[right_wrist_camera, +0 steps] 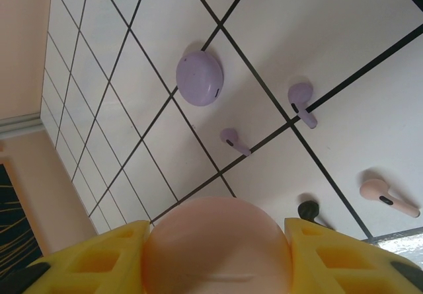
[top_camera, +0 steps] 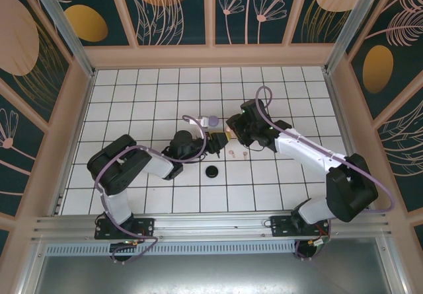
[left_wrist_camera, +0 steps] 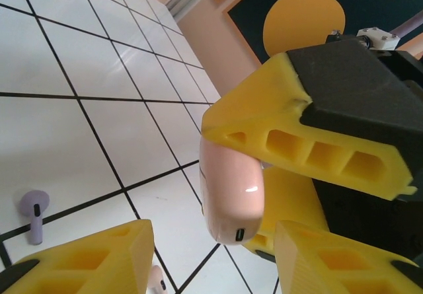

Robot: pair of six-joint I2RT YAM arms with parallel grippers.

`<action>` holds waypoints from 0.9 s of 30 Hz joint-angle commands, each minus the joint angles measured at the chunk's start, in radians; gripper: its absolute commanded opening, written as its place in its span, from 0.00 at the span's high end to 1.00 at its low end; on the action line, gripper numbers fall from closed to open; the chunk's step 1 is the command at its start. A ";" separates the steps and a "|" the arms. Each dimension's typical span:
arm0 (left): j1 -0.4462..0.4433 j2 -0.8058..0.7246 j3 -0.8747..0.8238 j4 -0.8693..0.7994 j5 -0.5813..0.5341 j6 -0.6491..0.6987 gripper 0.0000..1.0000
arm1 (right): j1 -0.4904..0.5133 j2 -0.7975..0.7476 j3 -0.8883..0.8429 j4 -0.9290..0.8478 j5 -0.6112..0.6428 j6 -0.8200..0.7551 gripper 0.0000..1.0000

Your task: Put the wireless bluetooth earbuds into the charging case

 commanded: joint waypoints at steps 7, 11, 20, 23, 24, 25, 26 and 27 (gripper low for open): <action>-0.009 0.039 0.065 0.066 0.008 -0.009 0.50 | -0.016 -0.036 -0.006 0.032 -0.021 0.001 0.56; -0.010 0.054 0.079 0.066 0.007 -0.011 0.52 | -0.019 -0.038 -0.011 0.032 -0.024 -0.003 0.56; -0.011 0.088 0.091 0.089 0.012 -0.022 0.62 | -0.023 -0.035 -0.016 0.043 -0.034 -0.005 0.56; -0.011 0.091 0.093 0.093 0.014 -0.023 0.68 | -0.023 -0.035 -0.015 0.043 -0.036 -0.005 0.56; -0.011 0.091 0.093 0.094 0.012 -0.025 0.69 | -0.022 -0.034 -0.015 0.043 -0.036 -0.005 0.56; -0.011 0.092 0.094 0.096 0.013 -0.025 0.71 | -0.023 -0.034 -0.015 0.044 -0.038 -0.005 0.56; -0.011 0.092 0.096 0.097 0.014 -0.027 0.74 | -0.023 -0.034 -0.015 0.043 -0.039 -0.006 0.56; -0.011 0.091 0.097 0.097 0.014 -0.028 0.76 | -0.022 -0.036 -0.017 0.043 -0.040 -0.006 0.56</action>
